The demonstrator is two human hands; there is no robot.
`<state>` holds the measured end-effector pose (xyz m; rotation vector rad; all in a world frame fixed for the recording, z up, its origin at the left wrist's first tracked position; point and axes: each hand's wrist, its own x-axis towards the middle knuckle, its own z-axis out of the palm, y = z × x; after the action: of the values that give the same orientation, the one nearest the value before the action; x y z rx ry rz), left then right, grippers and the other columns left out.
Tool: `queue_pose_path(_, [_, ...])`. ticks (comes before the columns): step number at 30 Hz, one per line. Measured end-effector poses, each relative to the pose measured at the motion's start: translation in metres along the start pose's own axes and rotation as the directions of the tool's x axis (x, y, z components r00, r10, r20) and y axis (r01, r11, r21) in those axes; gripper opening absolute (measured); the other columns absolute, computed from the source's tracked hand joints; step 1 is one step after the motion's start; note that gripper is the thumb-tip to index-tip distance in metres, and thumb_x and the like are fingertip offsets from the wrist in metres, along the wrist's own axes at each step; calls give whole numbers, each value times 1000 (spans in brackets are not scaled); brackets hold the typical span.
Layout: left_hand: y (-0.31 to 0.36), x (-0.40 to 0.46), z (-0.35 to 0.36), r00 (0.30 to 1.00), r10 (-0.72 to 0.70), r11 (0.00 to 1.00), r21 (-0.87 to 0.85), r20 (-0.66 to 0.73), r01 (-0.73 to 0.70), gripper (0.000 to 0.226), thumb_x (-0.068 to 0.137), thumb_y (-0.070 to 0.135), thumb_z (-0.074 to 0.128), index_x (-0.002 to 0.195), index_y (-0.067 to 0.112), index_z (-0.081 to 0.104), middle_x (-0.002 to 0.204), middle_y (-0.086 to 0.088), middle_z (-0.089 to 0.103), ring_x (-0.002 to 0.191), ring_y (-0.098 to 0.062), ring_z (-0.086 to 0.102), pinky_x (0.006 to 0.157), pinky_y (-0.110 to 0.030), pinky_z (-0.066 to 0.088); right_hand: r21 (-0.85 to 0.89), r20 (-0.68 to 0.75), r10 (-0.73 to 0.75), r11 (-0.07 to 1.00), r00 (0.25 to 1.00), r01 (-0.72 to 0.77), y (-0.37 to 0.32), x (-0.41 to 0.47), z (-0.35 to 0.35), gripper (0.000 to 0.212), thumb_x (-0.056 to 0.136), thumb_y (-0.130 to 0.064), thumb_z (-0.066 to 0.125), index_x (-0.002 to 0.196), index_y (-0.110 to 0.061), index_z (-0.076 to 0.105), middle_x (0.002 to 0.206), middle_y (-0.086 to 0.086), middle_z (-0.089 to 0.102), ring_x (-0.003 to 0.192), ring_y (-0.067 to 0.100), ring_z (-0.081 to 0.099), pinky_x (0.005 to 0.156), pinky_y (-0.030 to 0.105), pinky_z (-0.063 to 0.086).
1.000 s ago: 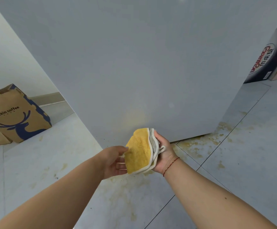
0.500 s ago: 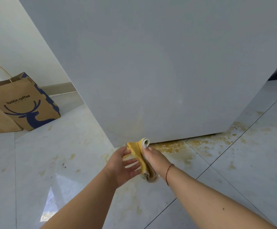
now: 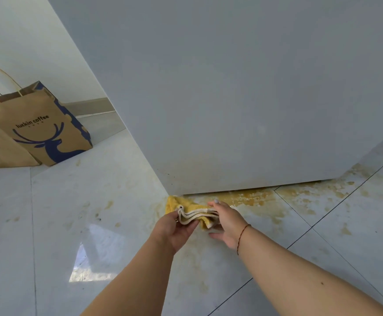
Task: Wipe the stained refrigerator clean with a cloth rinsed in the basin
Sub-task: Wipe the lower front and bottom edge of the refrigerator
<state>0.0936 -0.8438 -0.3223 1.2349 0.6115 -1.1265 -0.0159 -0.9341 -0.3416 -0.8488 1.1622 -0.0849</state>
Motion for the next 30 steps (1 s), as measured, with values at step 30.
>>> queue_pose_path(30, [51,77,22,978,7,999,-46,-207,-17,37,100,-8,24,132,-16,42,102,-27,55,102,-41,55,87,-52,40,582,-45,247,794,968,-175,-28,94,60,14,92,14,43,91,2,51,117,21,51,115,35,53,92,43,49])
